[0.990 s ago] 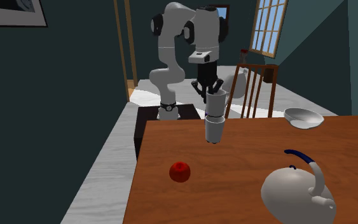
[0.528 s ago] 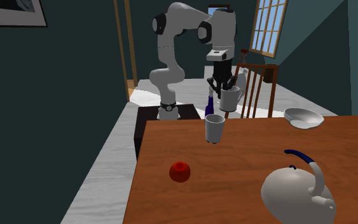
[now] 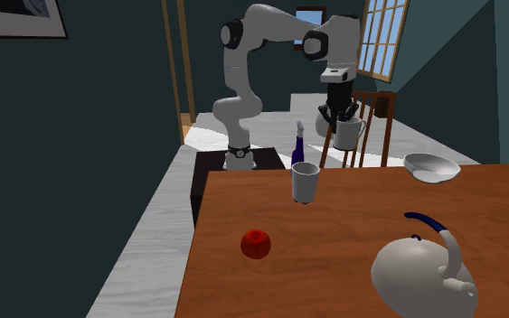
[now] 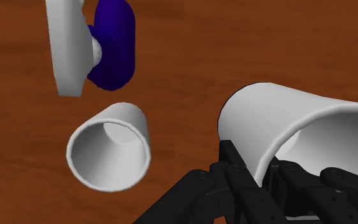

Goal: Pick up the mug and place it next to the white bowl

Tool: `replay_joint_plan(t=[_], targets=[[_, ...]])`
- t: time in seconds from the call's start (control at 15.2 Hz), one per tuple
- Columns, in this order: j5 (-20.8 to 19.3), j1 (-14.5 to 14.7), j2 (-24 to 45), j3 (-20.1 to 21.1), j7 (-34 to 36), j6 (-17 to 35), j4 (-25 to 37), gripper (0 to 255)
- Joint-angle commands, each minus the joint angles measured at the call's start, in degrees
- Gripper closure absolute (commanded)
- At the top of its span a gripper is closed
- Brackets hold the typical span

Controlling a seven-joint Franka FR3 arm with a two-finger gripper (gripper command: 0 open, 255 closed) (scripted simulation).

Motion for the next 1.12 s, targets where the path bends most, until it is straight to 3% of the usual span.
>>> replay_joint_plan(t=[0.0, 0.53, 1.06], targets=[[-0.13, 1.27, 0.50, 1.57, 2.98, 0.12, 0.57, 255], [-2.09, 6.51, 5.10, 7.56, 14.85, -0.05, 5.72, 255], [-6.86, 12.97, 13.73, 12.54, 27.25, -1.75, 15.54, 255]])
